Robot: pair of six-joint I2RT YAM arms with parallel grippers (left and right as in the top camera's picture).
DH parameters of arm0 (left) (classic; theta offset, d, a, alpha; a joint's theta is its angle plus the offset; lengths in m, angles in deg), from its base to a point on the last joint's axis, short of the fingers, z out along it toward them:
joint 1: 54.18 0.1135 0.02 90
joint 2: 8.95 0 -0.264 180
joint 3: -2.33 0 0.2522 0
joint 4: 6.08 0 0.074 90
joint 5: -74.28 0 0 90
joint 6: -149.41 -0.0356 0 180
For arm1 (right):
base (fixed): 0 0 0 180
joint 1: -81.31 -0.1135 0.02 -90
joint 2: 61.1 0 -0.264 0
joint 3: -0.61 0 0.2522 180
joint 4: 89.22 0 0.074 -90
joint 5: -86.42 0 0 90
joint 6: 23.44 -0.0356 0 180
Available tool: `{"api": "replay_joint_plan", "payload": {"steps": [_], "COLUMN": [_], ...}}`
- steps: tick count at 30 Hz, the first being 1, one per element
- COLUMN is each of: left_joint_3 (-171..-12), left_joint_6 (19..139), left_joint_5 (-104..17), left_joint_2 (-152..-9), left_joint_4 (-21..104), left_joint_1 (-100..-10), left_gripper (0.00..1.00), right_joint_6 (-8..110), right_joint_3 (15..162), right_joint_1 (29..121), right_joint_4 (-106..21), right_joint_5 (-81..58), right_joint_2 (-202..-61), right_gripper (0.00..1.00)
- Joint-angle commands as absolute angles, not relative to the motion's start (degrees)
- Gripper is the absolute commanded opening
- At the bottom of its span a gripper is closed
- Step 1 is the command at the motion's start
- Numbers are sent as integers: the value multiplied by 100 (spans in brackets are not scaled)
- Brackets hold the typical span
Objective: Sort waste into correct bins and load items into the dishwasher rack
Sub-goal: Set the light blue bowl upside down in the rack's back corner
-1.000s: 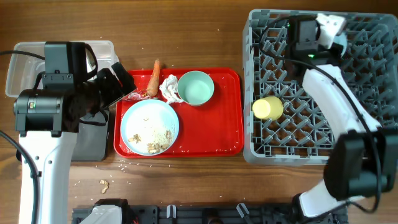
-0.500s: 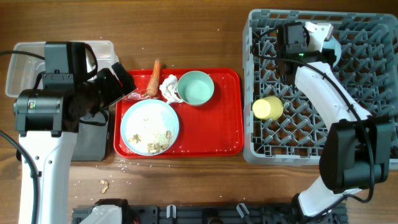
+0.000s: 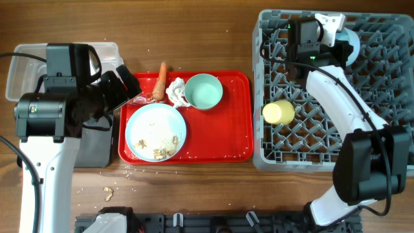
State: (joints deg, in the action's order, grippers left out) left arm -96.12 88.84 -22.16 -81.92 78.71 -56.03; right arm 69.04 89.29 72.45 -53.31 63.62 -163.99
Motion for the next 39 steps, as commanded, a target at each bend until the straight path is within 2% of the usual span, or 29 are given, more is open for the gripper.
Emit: {"api": "replay_joint_plan", "payload": {"steps": [1, 16, 20, 28, 35, 37, 39], "left_joint_3": [-9643, -9643, -9643, -9643, -9643, -9643, -9643], "left_joint_6": [8820, 8820, 8820, 8820, 8820, 8820, 8820], "left_joint_5": [-2183, -2183, -2183, -2183, -2183, -2183, -2183], "left_joint_2": [-8203, -8203, -8203, -8203, -8203, -8203, -8203], "left_joint_4": [7866, 7866, 7868, 7866, 7866, 7866, 7866], "left_joint_1": [-5572, -5570, -5570, -5570, -5570, -5570, -5572], "left_gripper": [100, 100, 100, 100, 100, 100, 100], "right_joint_6": [7059, 6919, 7459, 7518, 7560, 7558, 7562], "right_joint_3": [8913, 8699, 8710, 8706, 8708, 8732, 8795], "right_joint_1": [7249, 6939, 7042, 7044, 6460, 6237, 6076], "right_joint_4": [-5195, -5018, -5586, -5517, -5615, -5621, -5617], "right_joint_5": [6582, 6792, 7120, 6838, 6646, 6755, 6858], "right_joint_2": [-16333, -16591, -16589, -16790, -16814, -16812, -16768], "right_gripper": [4, 4, 4, 4, 5, 7, 22]}}
